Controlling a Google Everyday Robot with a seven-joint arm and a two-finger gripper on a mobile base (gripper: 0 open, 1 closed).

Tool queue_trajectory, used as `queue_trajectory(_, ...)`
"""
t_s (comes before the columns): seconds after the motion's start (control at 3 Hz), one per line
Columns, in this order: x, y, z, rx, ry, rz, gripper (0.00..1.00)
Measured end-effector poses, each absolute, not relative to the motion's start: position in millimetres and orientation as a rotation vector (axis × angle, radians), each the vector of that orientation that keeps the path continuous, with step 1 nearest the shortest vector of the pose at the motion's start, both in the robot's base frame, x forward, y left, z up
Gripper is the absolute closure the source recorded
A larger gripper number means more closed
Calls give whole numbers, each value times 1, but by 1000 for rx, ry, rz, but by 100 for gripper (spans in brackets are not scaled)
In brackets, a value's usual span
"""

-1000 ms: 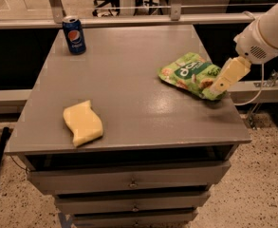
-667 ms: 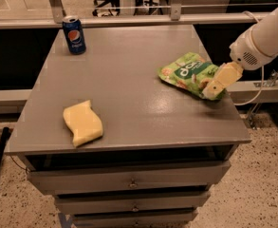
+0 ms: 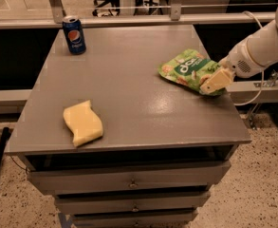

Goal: Move green rice chip bag near pepsi can

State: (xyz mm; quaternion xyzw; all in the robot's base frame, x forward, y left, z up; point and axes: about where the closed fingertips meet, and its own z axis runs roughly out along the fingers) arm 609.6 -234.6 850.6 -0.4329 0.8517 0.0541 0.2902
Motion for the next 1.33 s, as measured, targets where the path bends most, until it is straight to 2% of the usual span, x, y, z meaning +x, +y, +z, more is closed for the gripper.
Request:
queue_trajectory(0.67,613,-224,874,-1154,2190,151,87)
queue_trajectory(1.0,615,-215,901,-1163,2119,140,100)
queue_trajectory(1.33,620,-218,943,-1151,2048,60,100)
